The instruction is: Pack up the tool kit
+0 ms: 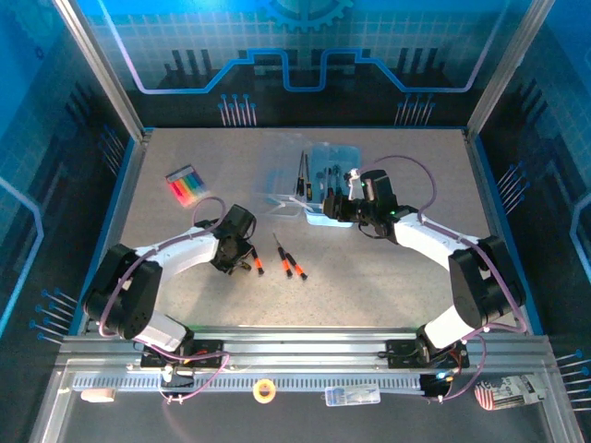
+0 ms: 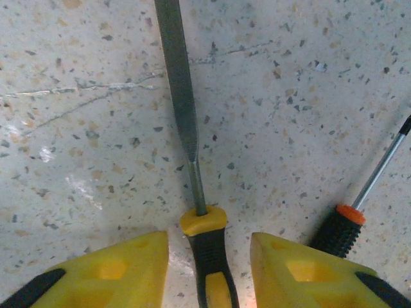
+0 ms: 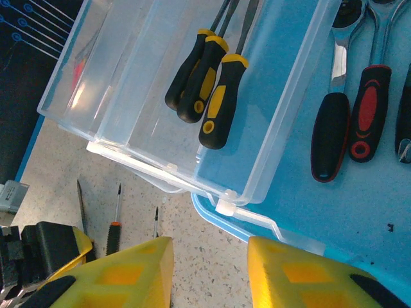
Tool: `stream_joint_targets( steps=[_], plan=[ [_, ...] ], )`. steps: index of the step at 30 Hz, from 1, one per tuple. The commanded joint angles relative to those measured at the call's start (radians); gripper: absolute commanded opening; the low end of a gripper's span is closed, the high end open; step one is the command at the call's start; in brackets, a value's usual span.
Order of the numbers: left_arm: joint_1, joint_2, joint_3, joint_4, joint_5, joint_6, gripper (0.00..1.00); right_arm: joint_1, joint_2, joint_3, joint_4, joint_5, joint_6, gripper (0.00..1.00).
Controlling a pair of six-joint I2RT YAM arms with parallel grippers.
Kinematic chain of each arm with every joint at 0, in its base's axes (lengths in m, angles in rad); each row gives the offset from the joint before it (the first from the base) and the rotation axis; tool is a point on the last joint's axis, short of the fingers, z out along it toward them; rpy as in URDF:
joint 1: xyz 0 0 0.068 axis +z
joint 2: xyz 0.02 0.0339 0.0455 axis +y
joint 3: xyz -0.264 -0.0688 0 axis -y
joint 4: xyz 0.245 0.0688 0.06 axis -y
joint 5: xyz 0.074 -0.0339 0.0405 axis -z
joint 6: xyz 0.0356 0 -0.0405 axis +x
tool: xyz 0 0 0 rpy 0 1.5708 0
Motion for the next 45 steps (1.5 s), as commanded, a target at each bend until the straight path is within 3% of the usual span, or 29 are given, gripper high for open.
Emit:
stream_joint_targets(
  steps=[1,10,15,21,33,39,45],
  plan=[
    [-0.004,0.009,-0.004,0.026,-0.006,0.0,0.34,-0.014,-0.009,-0.011,0.014,-0.016,0.01,0.36],
    [-0.003,0.043,-0.03,0.098,0.015,0.041,0.25,-0.015,-0.034,-0.011,-0.003,0.002,0.003,0.37],
    [-0.003,0.043,-0.053,0.113,0.018,0.058,0.26,-0.015,-0.043,-0.011,-0.008,0.009,0.003,0.37],
    [0.002,0.022,-0.085,0.128,0.003,0.082,0.17,-0.014,-0.047,-0.011,-0.01,0.0,0.01,0.37],
    [0.006,-0.181,-0.038,0.079,-0.053,0.253,0.07,-0.003,-0.069,-0.011,0.003,-0.043,-0.006,0.41],
    [0.004,-0.273,0.004,0.055,-0.05,0.317,0.05,0.059,-0.09,0.005,-0.019,-0.079,-0.046,0.47],
    [-0.016,-0.307,0.035,0.117,0.042,0.318,0.05,0.231,-0.089,0.06,-0.087,-0.085,-0.083,0.53]
  ],
)
